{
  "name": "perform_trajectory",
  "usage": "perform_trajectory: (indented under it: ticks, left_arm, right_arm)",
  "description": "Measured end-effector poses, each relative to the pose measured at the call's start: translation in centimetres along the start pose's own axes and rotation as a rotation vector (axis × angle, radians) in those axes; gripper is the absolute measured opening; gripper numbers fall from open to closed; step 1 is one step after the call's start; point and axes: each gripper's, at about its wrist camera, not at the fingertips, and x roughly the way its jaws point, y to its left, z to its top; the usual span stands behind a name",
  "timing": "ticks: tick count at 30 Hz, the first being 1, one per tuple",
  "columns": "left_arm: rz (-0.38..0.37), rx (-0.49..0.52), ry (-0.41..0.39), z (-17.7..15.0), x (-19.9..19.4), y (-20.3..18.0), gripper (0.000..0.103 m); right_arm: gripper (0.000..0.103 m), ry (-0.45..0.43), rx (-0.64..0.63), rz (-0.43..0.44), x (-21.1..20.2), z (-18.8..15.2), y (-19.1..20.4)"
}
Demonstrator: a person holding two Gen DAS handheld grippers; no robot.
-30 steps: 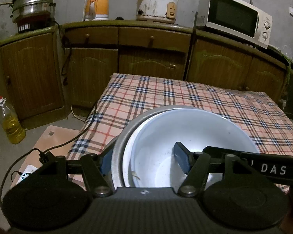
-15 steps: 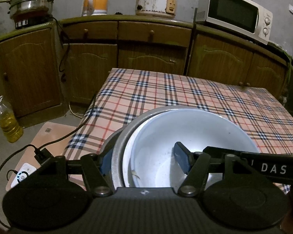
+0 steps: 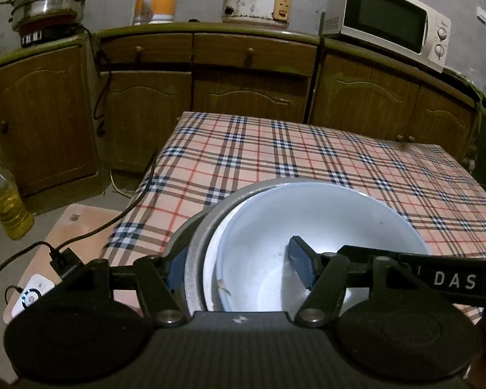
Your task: Organize plates and bowls
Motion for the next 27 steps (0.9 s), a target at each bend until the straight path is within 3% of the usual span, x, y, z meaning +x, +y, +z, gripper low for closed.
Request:
perform_trajectory:
  ticks: [27]
  left_arm:
    - [0.015,-0.008,0.037,-0.2,3.7,1.4,0.066]
  right_arm:
    - [0.052,0.038,0.074,0.023,4.6,-0.2,-1.8]
